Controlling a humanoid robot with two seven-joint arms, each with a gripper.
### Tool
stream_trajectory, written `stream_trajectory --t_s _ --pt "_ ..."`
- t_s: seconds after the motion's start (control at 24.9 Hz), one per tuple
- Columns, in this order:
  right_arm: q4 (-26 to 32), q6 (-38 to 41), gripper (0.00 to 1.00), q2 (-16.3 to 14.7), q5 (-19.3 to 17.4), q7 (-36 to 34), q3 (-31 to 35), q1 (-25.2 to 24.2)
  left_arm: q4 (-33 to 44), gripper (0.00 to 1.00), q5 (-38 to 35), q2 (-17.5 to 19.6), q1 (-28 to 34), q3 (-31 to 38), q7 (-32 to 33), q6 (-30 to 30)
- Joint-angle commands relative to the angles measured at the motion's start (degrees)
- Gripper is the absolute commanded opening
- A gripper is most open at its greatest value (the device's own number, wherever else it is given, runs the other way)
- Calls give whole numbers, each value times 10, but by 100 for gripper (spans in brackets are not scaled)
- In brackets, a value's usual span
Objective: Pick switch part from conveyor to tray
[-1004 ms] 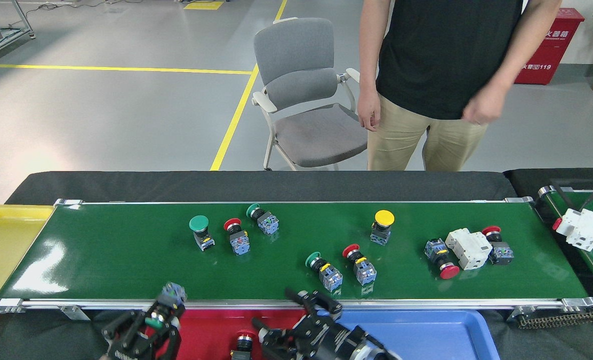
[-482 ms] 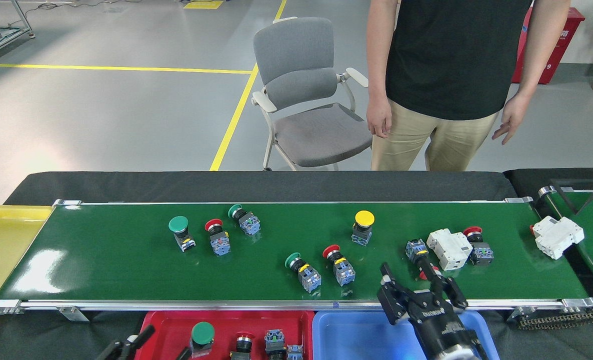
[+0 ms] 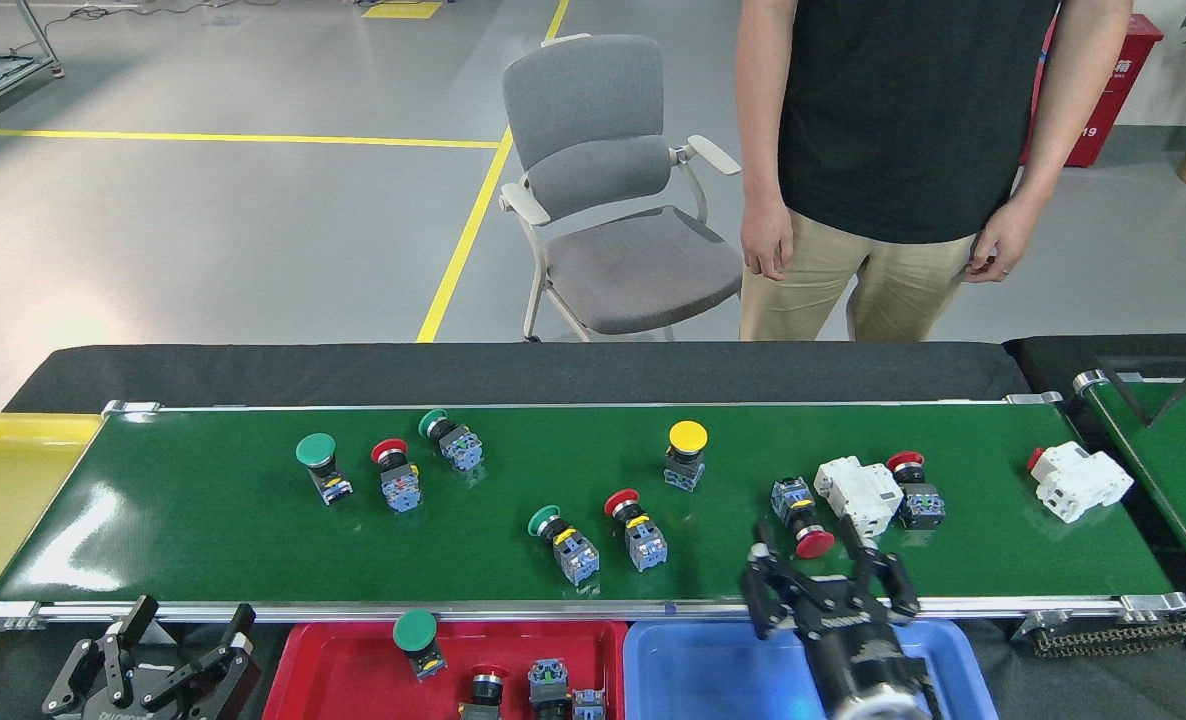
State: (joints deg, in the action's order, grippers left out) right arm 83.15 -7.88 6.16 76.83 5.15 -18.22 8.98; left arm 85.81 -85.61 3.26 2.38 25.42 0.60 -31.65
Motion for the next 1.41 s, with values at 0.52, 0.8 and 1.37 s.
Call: stream_trajectory --t_s 0.52,0.8,1.37 --pt "-353 -71 66 34 -129 18 -183 273 -260 100 -64 33 -222 -114 -2 100" --pt "-360 5 7 34 -182 58 -195 288 -429 99 -64 54 -330 -150 -41 214" --pt "18 232 19 -88 -198 152 -159 99 -551 6 -46 88 -373 -173 -163 196"
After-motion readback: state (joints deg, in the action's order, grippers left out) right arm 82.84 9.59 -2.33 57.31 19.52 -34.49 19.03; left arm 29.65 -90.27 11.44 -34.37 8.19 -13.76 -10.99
